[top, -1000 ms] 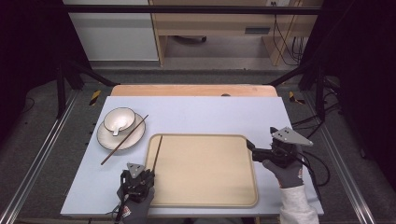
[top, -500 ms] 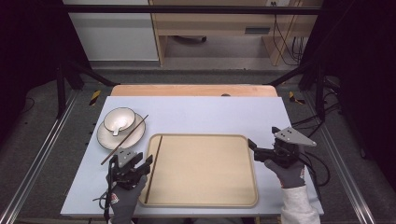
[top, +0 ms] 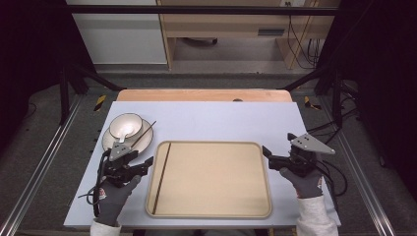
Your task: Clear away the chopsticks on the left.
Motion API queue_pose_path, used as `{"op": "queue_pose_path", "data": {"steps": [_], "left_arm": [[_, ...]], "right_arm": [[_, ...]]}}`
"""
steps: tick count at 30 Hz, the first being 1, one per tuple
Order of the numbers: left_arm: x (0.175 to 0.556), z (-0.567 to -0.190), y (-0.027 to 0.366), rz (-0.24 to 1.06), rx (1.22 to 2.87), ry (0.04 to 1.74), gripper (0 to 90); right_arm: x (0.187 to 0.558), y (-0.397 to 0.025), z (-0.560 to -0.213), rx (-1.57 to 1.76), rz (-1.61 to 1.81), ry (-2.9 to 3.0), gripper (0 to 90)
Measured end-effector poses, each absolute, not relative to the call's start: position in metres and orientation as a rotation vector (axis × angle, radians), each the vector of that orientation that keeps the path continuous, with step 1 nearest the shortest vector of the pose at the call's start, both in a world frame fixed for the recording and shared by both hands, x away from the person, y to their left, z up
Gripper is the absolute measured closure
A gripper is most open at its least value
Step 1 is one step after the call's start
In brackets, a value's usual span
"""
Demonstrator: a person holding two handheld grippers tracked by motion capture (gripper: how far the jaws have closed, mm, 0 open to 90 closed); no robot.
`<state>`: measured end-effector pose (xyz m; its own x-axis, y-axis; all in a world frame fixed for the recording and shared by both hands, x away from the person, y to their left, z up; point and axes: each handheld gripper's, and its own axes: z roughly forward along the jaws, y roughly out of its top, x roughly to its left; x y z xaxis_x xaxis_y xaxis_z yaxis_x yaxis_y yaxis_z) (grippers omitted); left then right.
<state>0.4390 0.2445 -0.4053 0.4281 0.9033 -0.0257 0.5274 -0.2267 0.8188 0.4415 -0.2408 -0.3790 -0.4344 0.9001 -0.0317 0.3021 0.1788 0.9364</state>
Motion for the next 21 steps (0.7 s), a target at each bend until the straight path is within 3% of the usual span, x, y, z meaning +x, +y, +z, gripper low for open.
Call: {"op": "queue_pose_path", "data": {"steps": [11,21], "left_arm": [[0.453,-0.421,0.282,0.616,1.947,1.217,31.4],[0.477,-0.428,0.310,0.605,1.963,1.278,34.2]], "right_arm": [[0.442,-0.240,-0.380,1.132,1.243,1.851,4.5],[0.444,-0.236,-0.383,1.134,1.224,1.865,4.5]]}}
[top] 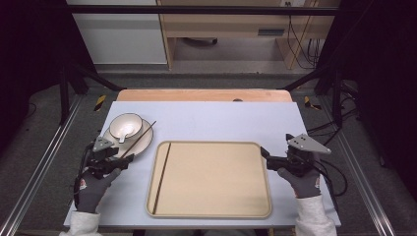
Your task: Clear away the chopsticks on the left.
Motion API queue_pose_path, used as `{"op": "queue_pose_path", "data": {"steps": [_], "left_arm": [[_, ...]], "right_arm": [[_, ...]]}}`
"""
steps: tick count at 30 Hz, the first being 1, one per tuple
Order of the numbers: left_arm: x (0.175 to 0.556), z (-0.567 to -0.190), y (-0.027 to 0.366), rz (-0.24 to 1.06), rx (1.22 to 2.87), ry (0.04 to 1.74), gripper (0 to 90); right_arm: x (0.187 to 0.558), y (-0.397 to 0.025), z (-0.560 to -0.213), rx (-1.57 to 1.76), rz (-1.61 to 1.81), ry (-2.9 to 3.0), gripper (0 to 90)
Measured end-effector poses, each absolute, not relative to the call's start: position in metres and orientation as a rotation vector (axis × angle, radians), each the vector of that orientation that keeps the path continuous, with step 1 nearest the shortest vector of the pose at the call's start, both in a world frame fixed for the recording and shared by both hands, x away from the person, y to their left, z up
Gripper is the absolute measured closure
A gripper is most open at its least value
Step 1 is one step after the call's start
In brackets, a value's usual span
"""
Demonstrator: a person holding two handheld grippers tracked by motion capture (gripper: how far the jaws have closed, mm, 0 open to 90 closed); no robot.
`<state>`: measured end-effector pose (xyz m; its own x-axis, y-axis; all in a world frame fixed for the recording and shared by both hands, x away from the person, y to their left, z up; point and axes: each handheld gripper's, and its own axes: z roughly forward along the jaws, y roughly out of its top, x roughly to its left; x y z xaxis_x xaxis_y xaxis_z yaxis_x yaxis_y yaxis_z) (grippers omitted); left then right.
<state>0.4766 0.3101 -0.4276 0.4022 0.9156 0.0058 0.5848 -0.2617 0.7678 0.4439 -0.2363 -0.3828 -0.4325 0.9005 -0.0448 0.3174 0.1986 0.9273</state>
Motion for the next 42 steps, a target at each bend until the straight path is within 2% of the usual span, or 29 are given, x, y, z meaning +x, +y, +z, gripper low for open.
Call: {"op": "queue_pose_path", "data": {"steps": [12,25,32,42], "left_arm": [[0.507,-0.445,0.314,0.609,2.012,1.315,53.2],[0.517,-0.456,0.311,0.594,2.057,1.317,73.3],[0.517,-0.456,0.310,0.584,2.050,1.314,79.6],[0.515,-0.455,0.305,0.572,2.062,1.302,83.7]], "right_arm": [[0.444,-0.236,-0.383,1.135,1.210,1.869,4.3],[0.445,-0.235,-0.385,1.131,1.200,1.877,4.2],[0.446,-0.234,-0.386,1.131,1.195,1.879,4.1],[0.446,-0.235,-0.386,1.132,1.195,1.880,4.1]]}}
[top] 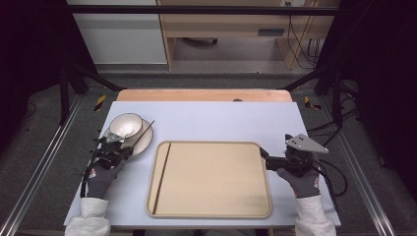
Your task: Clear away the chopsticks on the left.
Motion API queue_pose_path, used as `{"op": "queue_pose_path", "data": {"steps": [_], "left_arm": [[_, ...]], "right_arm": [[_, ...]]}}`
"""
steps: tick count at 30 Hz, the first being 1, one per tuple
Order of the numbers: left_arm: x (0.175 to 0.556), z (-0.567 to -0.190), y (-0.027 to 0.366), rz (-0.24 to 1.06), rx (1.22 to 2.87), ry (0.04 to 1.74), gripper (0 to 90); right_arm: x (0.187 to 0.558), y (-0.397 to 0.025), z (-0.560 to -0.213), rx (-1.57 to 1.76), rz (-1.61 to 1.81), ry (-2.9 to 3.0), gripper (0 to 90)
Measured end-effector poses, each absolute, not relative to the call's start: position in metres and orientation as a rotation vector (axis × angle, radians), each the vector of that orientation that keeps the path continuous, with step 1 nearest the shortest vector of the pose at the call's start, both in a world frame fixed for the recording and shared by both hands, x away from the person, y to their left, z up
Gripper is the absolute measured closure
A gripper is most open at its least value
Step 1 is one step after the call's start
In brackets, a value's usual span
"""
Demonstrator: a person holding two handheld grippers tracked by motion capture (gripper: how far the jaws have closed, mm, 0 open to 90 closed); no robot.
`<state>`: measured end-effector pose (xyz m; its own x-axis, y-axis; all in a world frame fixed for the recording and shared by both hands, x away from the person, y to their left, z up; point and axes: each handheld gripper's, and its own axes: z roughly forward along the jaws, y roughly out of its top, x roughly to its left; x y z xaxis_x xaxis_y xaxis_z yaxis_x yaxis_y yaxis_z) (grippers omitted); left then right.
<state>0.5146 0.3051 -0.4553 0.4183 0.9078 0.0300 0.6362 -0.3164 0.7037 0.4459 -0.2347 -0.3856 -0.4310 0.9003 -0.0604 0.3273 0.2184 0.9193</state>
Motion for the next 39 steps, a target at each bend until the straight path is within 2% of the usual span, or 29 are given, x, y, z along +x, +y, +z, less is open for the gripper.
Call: {"op": "queue_pose_path", "data": {"steps": [12,39], "left_arm": [[0.507,-0.446,0.301,0.576,2.047,1.286,84.0],[0.470,-0.421,0.260,0.641,1.971,1.260,84.0]], "right_arm": [[0.445,-0.236,-0.385,1.130,1.195,1.880,4.0],[0.443,-0.238,-0.383,1.135,1.197,1.868,3.8]]}}
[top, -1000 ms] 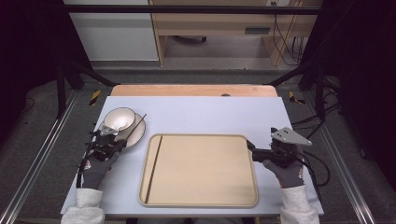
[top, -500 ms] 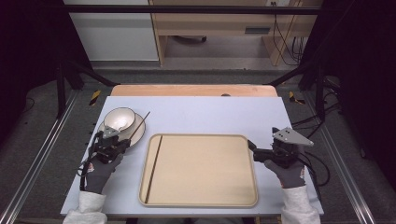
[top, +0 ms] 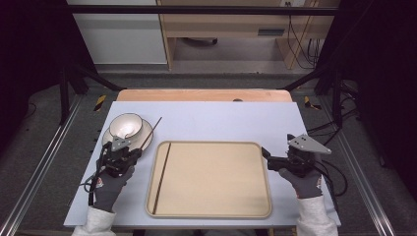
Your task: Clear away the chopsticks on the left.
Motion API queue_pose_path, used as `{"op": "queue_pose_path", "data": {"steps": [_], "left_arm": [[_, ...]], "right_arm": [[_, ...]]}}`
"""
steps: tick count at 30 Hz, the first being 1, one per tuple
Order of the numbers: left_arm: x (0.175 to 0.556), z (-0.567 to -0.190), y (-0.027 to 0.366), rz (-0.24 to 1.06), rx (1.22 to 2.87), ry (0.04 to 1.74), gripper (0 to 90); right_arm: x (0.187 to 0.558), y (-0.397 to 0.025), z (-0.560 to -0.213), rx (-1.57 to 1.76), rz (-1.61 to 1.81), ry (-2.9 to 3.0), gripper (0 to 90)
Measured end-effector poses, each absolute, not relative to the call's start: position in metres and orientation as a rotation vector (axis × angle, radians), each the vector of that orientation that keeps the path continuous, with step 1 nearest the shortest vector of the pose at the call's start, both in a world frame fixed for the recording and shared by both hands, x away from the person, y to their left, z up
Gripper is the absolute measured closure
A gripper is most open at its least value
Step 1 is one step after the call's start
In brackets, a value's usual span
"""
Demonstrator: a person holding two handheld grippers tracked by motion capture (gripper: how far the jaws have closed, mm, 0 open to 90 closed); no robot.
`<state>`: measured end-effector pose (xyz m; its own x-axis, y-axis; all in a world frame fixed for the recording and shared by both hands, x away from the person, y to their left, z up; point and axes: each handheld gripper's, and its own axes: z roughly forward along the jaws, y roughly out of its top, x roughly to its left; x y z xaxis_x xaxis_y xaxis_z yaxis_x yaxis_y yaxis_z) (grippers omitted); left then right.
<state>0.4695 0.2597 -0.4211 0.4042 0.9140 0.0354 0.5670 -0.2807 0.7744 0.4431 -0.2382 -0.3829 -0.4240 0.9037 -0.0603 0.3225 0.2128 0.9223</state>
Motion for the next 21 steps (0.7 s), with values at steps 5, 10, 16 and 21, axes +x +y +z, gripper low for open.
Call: {"op": "queue_pose_path", "data": {"steps": [5,10,16,21], "left_arm": [[0.463,-0.419,0.250,0.650,1.949,1.257,84.0],[0.456,-0.417,0.241,0.651,1.952,1.236,84.1],[0.447,-0.413,0.228,0.655,1.926,1.228,84.1],[0.439,-0.408,0.218,0.662,1.904,1.224,84.1]], "right_arm": [[0.443,-0.238,-0.383,1.135,1.199,1.867,3.8],[0.443,-0.239,-0.382,1.133,1.201,1.866,3.8],[0.443,-0.238,-0.383,1.134,1.202,1.869,3.8],[0.442,-0.238,-0.383,1.135,1.208,1.869,3.9]]}}
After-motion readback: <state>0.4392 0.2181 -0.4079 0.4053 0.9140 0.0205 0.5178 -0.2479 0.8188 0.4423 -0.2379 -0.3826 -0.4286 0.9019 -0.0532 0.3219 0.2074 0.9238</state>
